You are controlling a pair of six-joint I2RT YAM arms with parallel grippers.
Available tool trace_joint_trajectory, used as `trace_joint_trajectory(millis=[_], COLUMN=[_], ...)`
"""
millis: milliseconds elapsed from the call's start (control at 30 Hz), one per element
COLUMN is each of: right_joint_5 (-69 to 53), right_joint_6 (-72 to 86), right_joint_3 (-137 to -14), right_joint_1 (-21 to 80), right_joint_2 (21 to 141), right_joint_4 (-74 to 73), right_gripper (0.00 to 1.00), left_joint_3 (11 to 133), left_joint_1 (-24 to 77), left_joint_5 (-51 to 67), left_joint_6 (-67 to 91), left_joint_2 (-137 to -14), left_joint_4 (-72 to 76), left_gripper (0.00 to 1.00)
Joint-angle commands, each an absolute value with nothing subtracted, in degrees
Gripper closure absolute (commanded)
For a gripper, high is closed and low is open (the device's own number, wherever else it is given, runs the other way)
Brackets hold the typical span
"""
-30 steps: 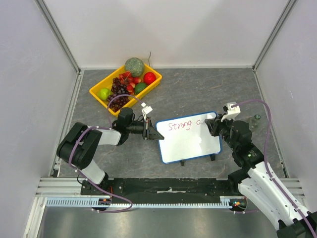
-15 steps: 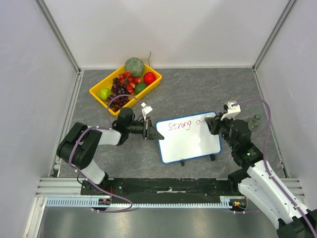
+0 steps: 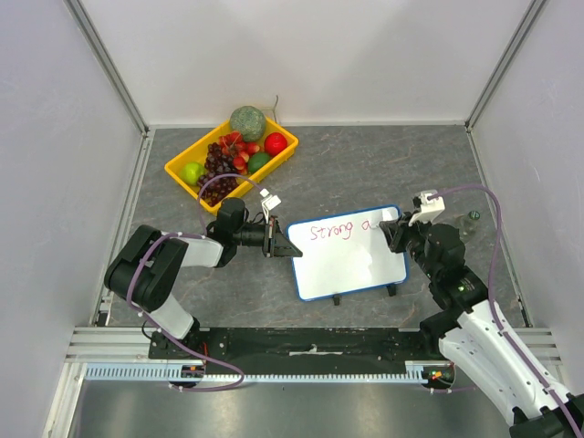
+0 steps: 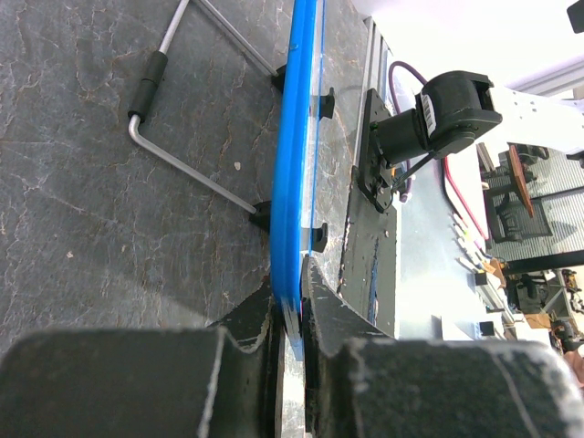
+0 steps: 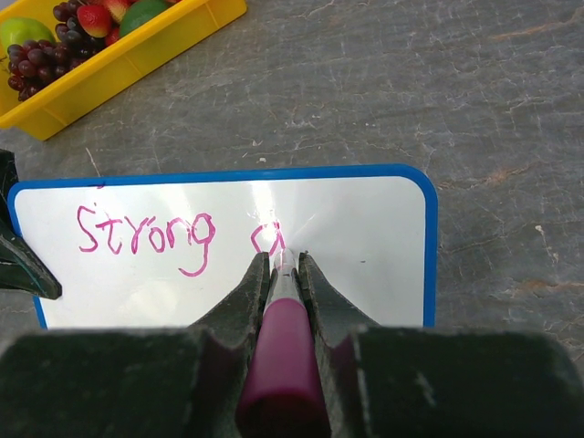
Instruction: Write a sentence on the whiteboard
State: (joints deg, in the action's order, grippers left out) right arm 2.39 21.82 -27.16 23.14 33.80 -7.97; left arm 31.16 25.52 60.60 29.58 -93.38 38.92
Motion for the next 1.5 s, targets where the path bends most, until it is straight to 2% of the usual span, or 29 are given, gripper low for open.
trace_joint_trajectory(millis=[0,600,1467], right_joint_5=[3.51,0.96,5.1], right_joint_6=[20.74,24.17,22.94], right_joint_3=[-26.81,-33.4,-27.51], right_joint_1=[23.12,23.29,23.12], right_joint_2=[33.4,35.68,35.68], right_joint_4=[-9.58,-2.99,-3.78], right_gripper=[1.0,1.0,1.0], left_joint_3=[30.41,30.5,30.59], left_joint_1=[25.49,25.4,25.4], left_joint_5=[58.97,59.06,58.98], left_joint_6=[25.75,25.66,25.49], left_joint_2=[-94.57,-94.57,-94.66], left_joint_4=[38.06,37.97,37.88], left_gripper=[0.98,0.98,0.98])
